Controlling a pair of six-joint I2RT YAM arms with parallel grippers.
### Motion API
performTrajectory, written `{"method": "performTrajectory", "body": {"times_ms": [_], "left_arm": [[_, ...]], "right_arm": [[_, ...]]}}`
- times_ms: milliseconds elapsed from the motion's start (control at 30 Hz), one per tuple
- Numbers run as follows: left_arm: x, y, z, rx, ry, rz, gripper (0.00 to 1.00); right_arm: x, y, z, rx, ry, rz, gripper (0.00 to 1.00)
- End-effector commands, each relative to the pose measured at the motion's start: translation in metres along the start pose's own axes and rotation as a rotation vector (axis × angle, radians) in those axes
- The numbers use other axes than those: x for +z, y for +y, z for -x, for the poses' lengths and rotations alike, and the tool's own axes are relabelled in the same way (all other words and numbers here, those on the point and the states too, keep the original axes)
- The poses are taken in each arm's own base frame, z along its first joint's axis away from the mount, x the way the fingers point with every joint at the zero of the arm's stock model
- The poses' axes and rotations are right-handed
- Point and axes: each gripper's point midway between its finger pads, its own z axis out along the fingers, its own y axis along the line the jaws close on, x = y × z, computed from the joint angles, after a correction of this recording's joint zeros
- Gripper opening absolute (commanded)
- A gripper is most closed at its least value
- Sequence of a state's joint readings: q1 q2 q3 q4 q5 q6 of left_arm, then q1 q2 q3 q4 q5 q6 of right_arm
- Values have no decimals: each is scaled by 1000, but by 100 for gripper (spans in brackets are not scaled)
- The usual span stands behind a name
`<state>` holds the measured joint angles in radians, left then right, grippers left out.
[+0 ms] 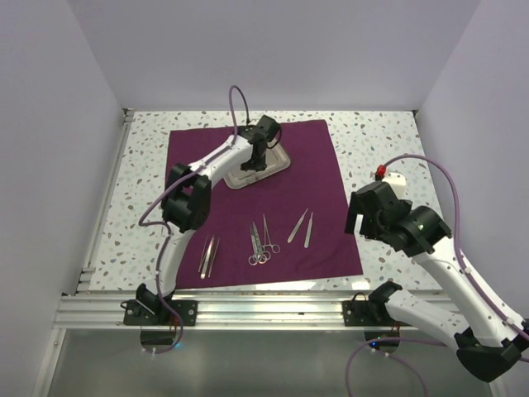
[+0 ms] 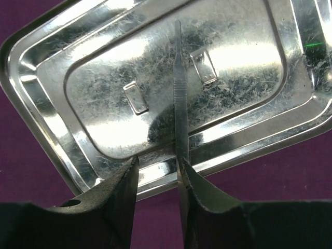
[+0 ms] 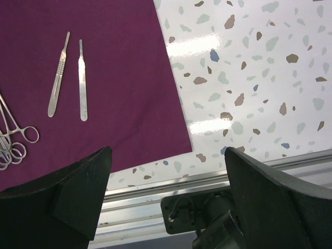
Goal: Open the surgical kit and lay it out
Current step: Pick up the medical item from the container.
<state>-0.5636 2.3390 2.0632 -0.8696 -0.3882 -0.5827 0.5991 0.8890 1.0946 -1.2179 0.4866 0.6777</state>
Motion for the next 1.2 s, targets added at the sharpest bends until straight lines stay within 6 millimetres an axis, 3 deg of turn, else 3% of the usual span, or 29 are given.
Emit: {"method": "performTrajectory", "body": {"times_ms": [0, 200, 567, 667, 967, 1000, 1167], "left_arm": [[4, -14, 0, 0, -12, -51, 39], [12, -17, -5, 9, -2, -62, 42], [43, -18, -32, 32, 61, -41, 41], [50, -20, -38, 33, 81, -45, 34], [61, -17, -58, 42, 131, -47, 0], [61, -17, -58, 44, 131, -47, 0], [42, -25, -25, 48, 60, -89, 0]], "right_arm": [[-5, -1, 12, 16, -28, -12, 94], [-3, 0, 11, 13, -21, -17, 94], [1, 2, 12, 1, -13, -30, 94], [1, 2, 11, 1, -14, -32, 94], [2, 0, 12, 4, -18, -42, 94], [2, 0, 12, 7, -19, -42, 94], [2, 2, 13, 15, -27, -33, 94]]}}
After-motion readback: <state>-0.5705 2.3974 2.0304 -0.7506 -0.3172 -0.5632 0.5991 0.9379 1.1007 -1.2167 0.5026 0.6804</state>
